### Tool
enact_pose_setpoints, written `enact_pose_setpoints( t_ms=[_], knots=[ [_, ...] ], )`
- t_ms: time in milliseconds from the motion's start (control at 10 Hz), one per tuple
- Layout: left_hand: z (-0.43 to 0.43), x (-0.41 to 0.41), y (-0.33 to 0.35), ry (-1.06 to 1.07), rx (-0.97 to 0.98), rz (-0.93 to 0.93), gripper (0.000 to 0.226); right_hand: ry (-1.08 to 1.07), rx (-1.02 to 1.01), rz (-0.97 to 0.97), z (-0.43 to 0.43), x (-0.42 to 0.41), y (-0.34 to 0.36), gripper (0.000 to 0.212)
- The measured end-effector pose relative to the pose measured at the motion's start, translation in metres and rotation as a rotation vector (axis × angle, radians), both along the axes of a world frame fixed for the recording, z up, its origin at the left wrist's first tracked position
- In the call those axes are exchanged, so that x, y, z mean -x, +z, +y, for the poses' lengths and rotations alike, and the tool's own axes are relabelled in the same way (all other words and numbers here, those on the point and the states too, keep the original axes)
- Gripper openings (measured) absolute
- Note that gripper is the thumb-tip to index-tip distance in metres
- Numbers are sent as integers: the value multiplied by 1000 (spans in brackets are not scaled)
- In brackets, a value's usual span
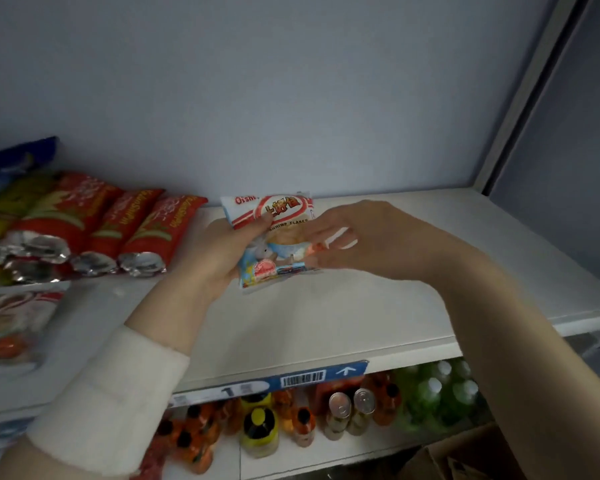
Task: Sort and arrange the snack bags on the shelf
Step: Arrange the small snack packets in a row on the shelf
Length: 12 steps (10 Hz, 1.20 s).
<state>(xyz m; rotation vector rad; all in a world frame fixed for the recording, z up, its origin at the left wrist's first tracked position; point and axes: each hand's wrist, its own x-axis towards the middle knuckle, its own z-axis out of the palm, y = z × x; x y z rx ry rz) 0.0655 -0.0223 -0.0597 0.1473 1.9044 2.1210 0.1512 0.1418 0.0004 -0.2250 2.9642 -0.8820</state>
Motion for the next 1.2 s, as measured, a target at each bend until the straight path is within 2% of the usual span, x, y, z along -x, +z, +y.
enact_pose_setpoints(
  t_ms=[100, 200, 300, 400, 600, 800, 1000, 1200],
  knots=[
    [-55, -4, 7, 50, 52, 5, 15, 89, -92, -27, -42, 10, 3, 40],
    [-114, -8, 14, 127, 151, 13, 9, 150, -202, -47, -93, 17, 4, 45],
    [-183, -4, 13, 264, 321, 72, 4, 205, -268, -63, -152, 20, 3, 44],
    [-257, 5, 8, 335, 492, 114, 30, 241, -369, -83, -215, 27, 0, 46],
    [-375, 28, -5, 425, 696, 142, 40, 241, -392, -85, -327, 53, -15, 52],
    [-406, 57, -32, 440, 806, 145, 46, 196, -393, -105, -379, 77, -26, 62],
    [-414, 68, -38, 464, 935, 201, 54, 172, -425, -69, -395, 102, -43, 56],
    [-438, 69, -19, 302, 1304, 496, 44, 91, -518, 36, -413, 116, -55, 43]
  ],
)
